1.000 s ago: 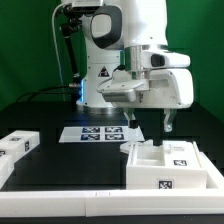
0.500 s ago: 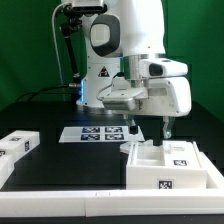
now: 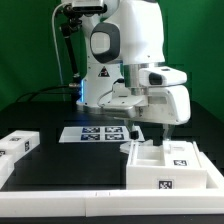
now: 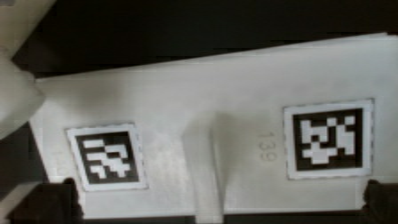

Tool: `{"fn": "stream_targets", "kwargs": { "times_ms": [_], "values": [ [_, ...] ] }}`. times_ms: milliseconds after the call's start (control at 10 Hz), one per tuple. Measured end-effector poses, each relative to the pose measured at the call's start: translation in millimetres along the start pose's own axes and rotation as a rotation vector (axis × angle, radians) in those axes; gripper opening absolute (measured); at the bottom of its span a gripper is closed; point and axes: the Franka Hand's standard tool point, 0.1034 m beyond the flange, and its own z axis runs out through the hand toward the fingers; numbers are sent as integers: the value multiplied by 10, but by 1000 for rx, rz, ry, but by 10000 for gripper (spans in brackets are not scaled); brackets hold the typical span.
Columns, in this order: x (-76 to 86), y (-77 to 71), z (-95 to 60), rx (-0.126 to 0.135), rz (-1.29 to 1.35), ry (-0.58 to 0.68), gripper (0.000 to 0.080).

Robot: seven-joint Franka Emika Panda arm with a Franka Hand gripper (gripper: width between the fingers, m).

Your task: Assemble cabinet

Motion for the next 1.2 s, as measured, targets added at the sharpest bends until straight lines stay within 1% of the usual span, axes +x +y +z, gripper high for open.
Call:
{"fn": "stream_targets", "kwargs": {
  "times_ms": [200, 300, 500, 600, 700, 800, 900, 1000, 1100, 1200],
  "values": [
    [1, -16, 54, 4, 5, 7, 797],
    [-15, -7, 59, -6, 12, 8, 797],
    [-13, -5, 59, -11, 19, 10, 797],
    [-11, -13, 65, -9, 21, 11, 687],
    [-18, -19, 67, -8, 23, 11, 533],
    [-22, -22, 67, -8, 24, 10, 533],
    [-21, -23, 67, -8, 24, 11, 332],
    [-23, -25, 67, -8, 25, 11, 332],
    [-29, -30, 67, -8, 28, 10, 155],
    [-41, -18, 49, -13, 33, 8, 75]
  ]
}}
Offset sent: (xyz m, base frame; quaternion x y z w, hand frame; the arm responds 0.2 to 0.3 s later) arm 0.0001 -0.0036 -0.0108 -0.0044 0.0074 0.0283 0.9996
